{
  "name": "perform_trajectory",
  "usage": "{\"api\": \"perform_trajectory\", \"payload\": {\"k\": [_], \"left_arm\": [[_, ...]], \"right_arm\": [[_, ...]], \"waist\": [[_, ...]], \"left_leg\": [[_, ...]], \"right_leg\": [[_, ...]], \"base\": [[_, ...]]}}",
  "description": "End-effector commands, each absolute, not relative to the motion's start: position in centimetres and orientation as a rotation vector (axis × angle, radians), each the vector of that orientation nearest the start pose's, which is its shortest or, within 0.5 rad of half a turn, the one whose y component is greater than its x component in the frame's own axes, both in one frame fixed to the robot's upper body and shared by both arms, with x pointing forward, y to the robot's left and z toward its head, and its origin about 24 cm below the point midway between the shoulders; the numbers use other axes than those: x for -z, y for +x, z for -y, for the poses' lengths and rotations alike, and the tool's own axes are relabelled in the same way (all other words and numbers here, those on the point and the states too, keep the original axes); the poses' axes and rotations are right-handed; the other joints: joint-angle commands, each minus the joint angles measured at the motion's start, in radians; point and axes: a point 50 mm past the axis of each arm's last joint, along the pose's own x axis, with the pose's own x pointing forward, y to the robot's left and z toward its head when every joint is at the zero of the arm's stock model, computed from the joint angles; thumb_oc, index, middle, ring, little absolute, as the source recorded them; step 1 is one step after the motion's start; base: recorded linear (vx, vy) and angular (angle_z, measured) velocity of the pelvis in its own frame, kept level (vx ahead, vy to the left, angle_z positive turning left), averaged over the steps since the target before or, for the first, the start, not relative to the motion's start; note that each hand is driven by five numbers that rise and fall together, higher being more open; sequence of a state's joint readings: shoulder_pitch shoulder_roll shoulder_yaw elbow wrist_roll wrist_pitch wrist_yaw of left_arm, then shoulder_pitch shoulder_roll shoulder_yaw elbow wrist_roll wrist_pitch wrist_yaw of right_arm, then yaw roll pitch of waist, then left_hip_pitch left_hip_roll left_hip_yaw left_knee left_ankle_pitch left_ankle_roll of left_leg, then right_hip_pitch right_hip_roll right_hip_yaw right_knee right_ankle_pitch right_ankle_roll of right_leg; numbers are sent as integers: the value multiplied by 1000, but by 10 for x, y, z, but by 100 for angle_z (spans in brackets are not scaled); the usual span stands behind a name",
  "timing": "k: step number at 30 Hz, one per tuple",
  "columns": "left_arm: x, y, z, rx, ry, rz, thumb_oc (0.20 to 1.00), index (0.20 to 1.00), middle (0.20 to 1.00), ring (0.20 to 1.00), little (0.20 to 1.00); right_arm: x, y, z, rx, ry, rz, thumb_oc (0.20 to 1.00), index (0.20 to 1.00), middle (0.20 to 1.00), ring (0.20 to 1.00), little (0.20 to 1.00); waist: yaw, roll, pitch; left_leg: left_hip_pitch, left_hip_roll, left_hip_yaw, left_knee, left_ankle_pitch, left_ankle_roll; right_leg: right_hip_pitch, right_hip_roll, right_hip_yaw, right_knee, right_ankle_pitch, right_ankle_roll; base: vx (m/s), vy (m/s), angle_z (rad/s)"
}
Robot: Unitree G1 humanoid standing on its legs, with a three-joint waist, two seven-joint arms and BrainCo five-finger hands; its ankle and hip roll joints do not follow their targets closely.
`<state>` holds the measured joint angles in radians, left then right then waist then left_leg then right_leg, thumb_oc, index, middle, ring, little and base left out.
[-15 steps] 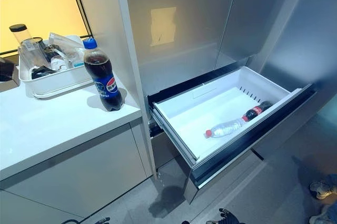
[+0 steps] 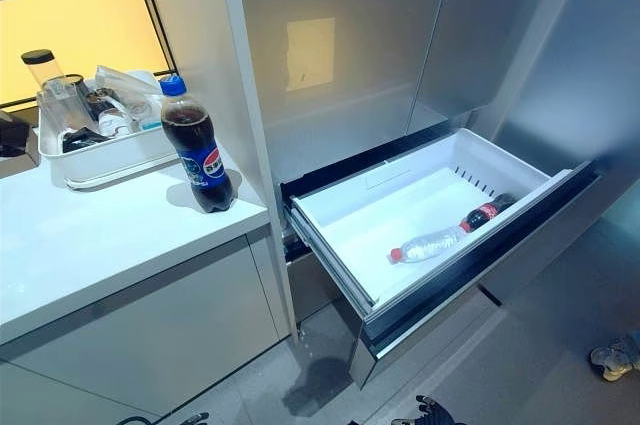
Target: Take the drinks into the refrigerator
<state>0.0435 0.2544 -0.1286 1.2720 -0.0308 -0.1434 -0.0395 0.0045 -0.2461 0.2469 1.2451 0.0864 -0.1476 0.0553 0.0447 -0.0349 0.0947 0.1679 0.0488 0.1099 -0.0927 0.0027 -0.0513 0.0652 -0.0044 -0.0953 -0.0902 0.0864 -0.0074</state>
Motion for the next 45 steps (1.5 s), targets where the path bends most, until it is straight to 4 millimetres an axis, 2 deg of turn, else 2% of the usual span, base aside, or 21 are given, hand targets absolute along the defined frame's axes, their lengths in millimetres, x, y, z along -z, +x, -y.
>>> {"api": "perform_trajectory", "payload": {"k": [1,6,7,9,10,11,13,14,18,19,23,25,30,31,32,35,36,37,39,40,45], "left_arm": [[156,109,-228,58,298,-1073,1000,1000,1000,1000,1000],[148,131,-220,117,310,-975,1000,1000,1000,1000,1000],[139,150,-213,155,316,-881,1000,1000,1000,1000,1000],[125,170,-207,194,314,-765,1000,1000,1000,1000,1000],[125,170,-207,195,314,-766,1000,1000,1000,1000,1000],[110,187,-201,237,319,-659,1000,1000,1000,1000,1000],[100,194,-198,253,303,-604,1000,1000,1000,1000,1000],[85,208,-193,283,286,-512,1000,1000,1000,1000,1000],[57,228,-185,331,278,-373,1000,1000,1000,1000,1000],[57,228,-185,331,279,-373,1000,1000,1000,1000,1000],[21,249,-182,356,265,-209,1000,1000,1000,1000,1000],[15,251,-183,353,265,-186,1000,1000,1000,1000,1000],[-20,264,-181,378,240,-35,1000,1000,1000,1000,1000],[-35,267,-179,397,231,26,1000,1000,1000,1000,1000],[-35,267,-179,397,231,26,1000,1000,1000,1000,1000],[-62,270,-179,430,219,128,1000,1000,1000,1000,1000],[-62,270,-179,430,219,128,1000,1000,1000,1000,1000],[-78,270,-178,448,207,194,1000,1000,1000,1000,1000],[-96,268,-179,467,184,263,1000,1000,1000,1000,1000],[-96,267,-180,467,184,262,1000,1000,1000,1000,1000],[-132,259,-184,503,156,402,1000,1000,1000,1000,1000]], "right_arm": [[151,123,232,-25,-268,-1056,1000,1000,1000,1000,1000],[148,125,241,66,-212,-1031,1000,1000,1000,1000,1000],[144,133,245,118,-169,-983,1000,1000,1000,1000,1000],[138,139,252,203,-106,-926,1000,1000,1000,1000,1000],[138,139,252,204,-106,-926,1000,1000,1000,1000,1000],[132,148,256,258,-54,-862,1000,1000,1000,1000,1000],[130,150,259,293,-30,-839,1000,1000,1000,1000,1000],[121,161,265,357,14,-763,1000,1000,1000,1000,1000],[107,177,274,439,64,-656,1000,1000,1000,1000,1000],[107,177,273,439,64,-656,1000,1000,1000,1000,1000],[75,201,292,583,128,-439,1000,1000,1000,1000,1000],[65,207,296,601,122,-387,1000,1000,1000,1000,1000],[27,223,313,691,79,-190,1000,1000,1000,1000,1000],[16,227,319,714,48,-140,1000,1000,1000,1000,1000],[16,227,318,715,47,-141,1000,1000,1000,1000,1000],[-5,229,330,761,0,-49,1000,1000,1000,1000,1000],[-5,229,330,762,0,-49,1000,1000,1000,1000,1000],[-20,232,334,770,-15,18,1000,1000,1000,1000,1000],[-32,232,339,788,-33,70,1000,1000,1000,1000,1000],[-31,232,338,788,-33,69,1000,1000,1000,1000,1000],[-68,238,337,731,-120,218,1000,1000,1000,1000,1000]], "waist": [[11,-9,37],[4,-3,33],[-1,0,32],[-5,3,33],[-4,3,34],[-7,6,34],[-8,7,35],[-13,11,35],[-20,17,34],[-19,17,35],[-32,24,38],[-33,25,39],[-42,32,41],[-43,34,40],[-43,33,40],[-43,33,37],[-42,33,38],[-42,32,36],[-41,30,35],[-41,29,35],[-39,23,34]], "left_leg": [[4,-50,2,5,-60,35],[11,-49,7,5,-66,36],[14,-48,8,5,-68,35],[17,-49,12,5,-70,36],[18,-48,12,5,-71,36],[20,-49,14,5,-72,38],[22,-50,16,5,-73,38],[25,-51,21,5,-75,41],[31,-52,35,12,-83,44],[32,-52,36,12,-83,44],[20,-58,56,29,-82,49],[20,-58,59,33,-85,50],[19,-59,72,37,-92,53],[20,-60,73,36,-94,53],[20,-60,73,36,-94,53],[26,-61,73,33,-100,55],[26,-61,73,33,-100,55],[28,-62,73,32,-101,56],[31,-63,72,31,-103,55],[32,-63,72,31,-103,55],[36,-62,70,30,-106,55]], "right_leg": [[16,-73,0,80,-38,114],[19,-72,5,81,-40,115],[20,-72,6,83,-42,115],[20,-71,9,85,-43,117],[21,-71,9,85,-43,117],[19,-70,12,88,-45,118],[19,-70,13,90,-46,119],[17,-71,18,94,-47,121],[17,-72,29,99,-50,124],[17,-72,30,99,-50,124],[-1,-74,50,108,-41,126],[-4,-73,55,110,-41,127],[-11,-74,69,115,-43,132],[-10,-75,71,114,-43,133],[-10,-75,72,114,-43,133],[-3,-76,73,111,-46,135],[-2,-76,73,111,-46,135],[-1,-76,73,111,-47,135],[3,-75,72,110,-48,135],[4,-75,72,110,-48,135],[8,-74,72,109,-50,135]], "base": [[0,0,0],[13,5,-1],[0,0,0],[16,4,-1],[0,0,0],[0,0,0],[16,10,-5],[21,13,-8],[29,10,-14],[32,25,-9],[-10,16,-11],[12,16,-14],[21,23,-15],[29,21,-12],[26,18,-10],[42,10,-2],[40,12,-1],[0,0,0],[19,9,0],[0,0,0],[6,1,0]]}}
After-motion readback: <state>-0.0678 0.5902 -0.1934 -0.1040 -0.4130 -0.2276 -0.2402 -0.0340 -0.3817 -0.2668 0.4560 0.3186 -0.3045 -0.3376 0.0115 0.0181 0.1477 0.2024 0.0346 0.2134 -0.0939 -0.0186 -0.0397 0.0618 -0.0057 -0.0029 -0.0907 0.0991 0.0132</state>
